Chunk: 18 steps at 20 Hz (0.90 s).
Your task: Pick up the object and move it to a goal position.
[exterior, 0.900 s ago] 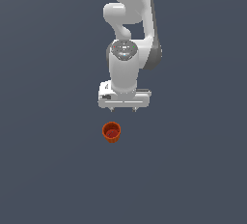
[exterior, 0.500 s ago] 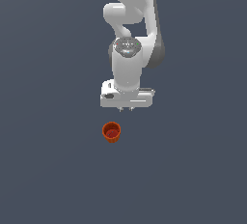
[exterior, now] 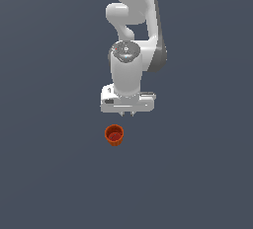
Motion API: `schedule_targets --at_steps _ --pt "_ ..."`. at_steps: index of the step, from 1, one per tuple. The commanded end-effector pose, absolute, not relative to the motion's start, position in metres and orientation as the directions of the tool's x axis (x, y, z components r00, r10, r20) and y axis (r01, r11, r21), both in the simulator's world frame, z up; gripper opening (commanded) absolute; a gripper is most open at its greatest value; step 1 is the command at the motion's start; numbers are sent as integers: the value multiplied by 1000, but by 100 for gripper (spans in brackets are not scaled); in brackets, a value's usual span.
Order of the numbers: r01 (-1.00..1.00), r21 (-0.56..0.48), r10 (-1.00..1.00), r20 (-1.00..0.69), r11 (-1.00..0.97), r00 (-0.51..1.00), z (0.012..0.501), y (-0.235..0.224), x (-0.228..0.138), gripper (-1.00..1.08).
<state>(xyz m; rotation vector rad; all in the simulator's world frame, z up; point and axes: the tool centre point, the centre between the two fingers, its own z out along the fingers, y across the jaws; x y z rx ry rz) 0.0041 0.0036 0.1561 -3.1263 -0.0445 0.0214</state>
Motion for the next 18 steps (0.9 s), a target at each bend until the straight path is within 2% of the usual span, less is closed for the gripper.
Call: schedule_targets --at_steps 1,18 --pt "35 -24 35 -16 -999 999 152 -4 9 -12" --pt "114 -136 116 -7 -984 993 103 -85 52 -12"
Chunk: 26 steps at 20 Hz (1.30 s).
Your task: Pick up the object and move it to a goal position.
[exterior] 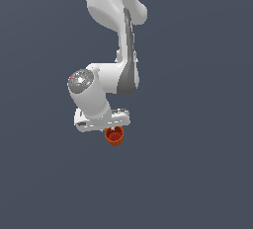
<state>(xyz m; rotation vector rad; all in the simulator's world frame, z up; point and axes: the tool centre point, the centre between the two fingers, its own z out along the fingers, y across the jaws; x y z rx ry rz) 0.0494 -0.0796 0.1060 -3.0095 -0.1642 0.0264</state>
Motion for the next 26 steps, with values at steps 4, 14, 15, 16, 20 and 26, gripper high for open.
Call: schedule_targets --at_steps 4,14,15,16,20,26 --pt "122 -149 124 -3 -981 992 97 -94 55 -12" --pt "123 -152 125 -2 -981 992 83 -95 56 -12" --pt "124 -153 126 -1 -980 992 78 -94 56 -12" --pt "124 -153 126 -1 -980 992 73 -94 55 -12" --pt "124 -153 126 -1 -980 992 65 -93 55 -12" --pt "124 -153 126 -1 -980 992 65 -93 55 -100"
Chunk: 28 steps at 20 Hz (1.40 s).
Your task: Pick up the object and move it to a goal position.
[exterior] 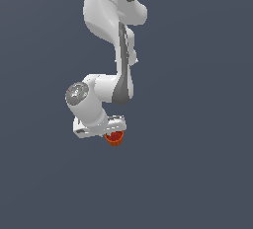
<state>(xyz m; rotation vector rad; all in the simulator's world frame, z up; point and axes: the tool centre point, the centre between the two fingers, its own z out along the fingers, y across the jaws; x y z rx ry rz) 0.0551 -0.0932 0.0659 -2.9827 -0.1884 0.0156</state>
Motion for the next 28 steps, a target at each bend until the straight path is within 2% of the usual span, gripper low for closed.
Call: schedule_targets --at_steps 1,9,15,21,28 --pt "124 -153 126 -1 -980 992 65 -93 55 -100" --pt "125 -153 126 0 -980 992 70 -93 54 -100" --pt "125 -153 126 0 -980 992 94 -95 50 -100" --pt "125 -153 126 0 -980 992 141 -100 41 -100" --pt "125 -152 126 -1 -980 992 220 -107 28 -100"
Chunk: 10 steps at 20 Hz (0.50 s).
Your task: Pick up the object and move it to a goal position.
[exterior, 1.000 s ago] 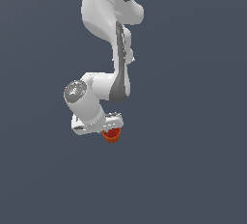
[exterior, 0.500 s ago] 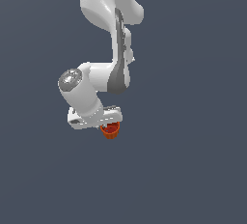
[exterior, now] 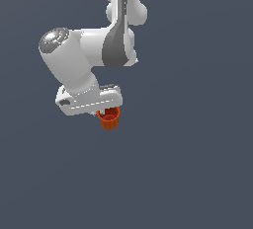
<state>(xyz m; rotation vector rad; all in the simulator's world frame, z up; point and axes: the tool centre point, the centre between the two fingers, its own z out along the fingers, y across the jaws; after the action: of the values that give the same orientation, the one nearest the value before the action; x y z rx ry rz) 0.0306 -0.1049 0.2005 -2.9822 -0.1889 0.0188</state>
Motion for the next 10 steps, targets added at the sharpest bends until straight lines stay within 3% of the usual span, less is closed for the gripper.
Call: schedule_targets --at_steps 1,10 --pt "125 -152 126 -1 -980 992 232 -108 25 -100" --pt "125 -152 126 -1 -980 992 339 -118 8 -100"
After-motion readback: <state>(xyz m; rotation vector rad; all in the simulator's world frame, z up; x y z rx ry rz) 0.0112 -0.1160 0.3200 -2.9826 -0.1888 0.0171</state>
